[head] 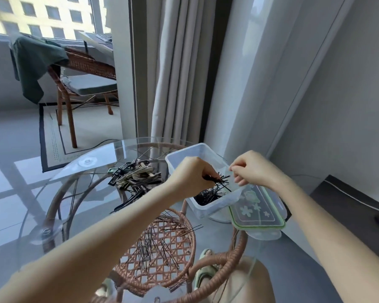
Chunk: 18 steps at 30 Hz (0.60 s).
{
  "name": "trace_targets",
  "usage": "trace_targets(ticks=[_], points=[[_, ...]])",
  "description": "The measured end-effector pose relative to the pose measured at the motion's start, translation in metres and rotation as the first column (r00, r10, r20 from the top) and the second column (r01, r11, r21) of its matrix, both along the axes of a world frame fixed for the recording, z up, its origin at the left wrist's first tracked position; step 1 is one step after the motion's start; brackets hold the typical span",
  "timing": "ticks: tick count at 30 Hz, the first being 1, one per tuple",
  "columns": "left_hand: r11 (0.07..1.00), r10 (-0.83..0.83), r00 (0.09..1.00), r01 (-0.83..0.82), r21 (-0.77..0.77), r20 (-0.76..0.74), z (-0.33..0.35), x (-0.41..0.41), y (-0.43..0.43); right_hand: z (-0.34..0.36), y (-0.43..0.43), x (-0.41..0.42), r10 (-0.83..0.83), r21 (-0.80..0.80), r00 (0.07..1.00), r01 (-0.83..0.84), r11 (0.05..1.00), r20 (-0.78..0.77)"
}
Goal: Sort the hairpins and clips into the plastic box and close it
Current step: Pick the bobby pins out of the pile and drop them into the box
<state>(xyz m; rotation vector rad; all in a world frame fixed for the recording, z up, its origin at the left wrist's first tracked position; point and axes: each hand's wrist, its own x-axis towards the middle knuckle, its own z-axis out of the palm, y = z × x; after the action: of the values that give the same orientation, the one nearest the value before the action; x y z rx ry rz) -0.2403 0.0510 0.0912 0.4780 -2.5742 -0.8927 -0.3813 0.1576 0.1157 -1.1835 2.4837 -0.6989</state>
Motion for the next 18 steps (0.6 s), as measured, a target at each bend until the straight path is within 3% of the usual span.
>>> trace_targets(ticks=[5,7,10,13,18], points=[[0.985,-0.079,0.959,0.118,-0.129,0.273,-0.016,-0.017,0.007,0.004,0.019,0.006,0.020,-0.064,1.000,-0.021,0.998,-0.023],[0.978,-0.108,0.945,0.156,-0.139,0.308,-0.014,-0.016,0.007,0.005,0.023,0.010,0.022,-0.090,0.999,-0.025,0.996,-0.028],[0.989,-0.098,0.969,0.121,-0.088,0.227,0.001,-0.003,0.002,0.005,0.029,0.020,0.006,-0.197,0.998,-0.018,0.980,-0.064],[0.998,-0.007,0.999,0.010,-0.056,0.044,0.010,0.029,-0.010,-0.004,0.039,0.044,0.033,-0.343,0.999,-0.040,0.938,-0.026],[0.968,0.218,0.971,-0.228,-0.104,-0.096,-0.020,0.111,-0.033,-0.052,0.048,0.100,0.344,-0.213,0.936,-0.352,0.912,-0.075]])
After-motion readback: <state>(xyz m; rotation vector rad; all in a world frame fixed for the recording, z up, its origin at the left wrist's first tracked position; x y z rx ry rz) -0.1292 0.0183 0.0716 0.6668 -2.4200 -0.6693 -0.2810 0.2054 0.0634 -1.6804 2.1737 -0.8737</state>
